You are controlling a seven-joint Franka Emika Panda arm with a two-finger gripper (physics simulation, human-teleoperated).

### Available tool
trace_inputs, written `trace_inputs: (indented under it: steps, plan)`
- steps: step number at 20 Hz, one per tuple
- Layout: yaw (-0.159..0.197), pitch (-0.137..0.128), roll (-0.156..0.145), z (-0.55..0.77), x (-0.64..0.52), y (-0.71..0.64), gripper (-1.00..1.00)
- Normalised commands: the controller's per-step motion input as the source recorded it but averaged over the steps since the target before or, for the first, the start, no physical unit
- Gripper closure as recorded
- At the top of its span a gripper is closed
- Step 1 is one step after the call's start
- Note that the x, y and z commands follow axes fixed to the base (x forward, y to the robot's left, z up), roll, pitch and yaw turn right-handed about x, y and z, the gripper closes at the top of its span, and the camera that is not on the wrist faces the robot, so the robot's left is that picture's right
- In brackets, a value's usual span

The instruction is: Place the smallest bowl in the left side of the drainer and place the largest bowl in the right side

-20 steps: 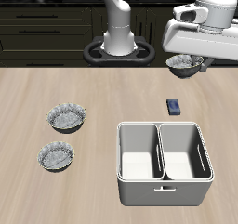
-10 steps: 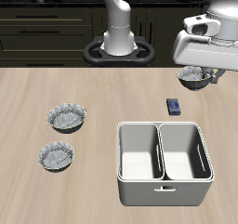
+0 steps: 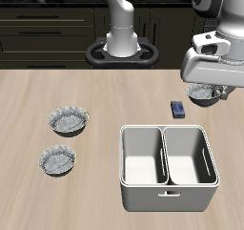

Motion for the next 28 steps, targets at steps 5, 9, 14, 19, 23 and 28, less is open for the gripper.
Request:
trace_inputs:
  steps: [5, 9, 14, 19, 23, 28]
  plan:
    - [-0.004, 0.026, -0.005, -0.21, 0.09, -0.02, 1.0]
    - [-0.001, 0.024, -0.005, -0.14, 0.06, -0.04, 1.0]
    - [0.013, 0.019, 0.009, -0.15, 0.03, 0.05, 1.0]
    - [0.014, 0.021, 0.003, -0.17, 0.05, 0.03, 1.0]
    - [0.013, 0.014, 0.008, -0.1, 0.02, -0.03, 1.0]
    - [0.01, 0.01, -0.008, -0.04, -0.02, 0.03, 1.0]
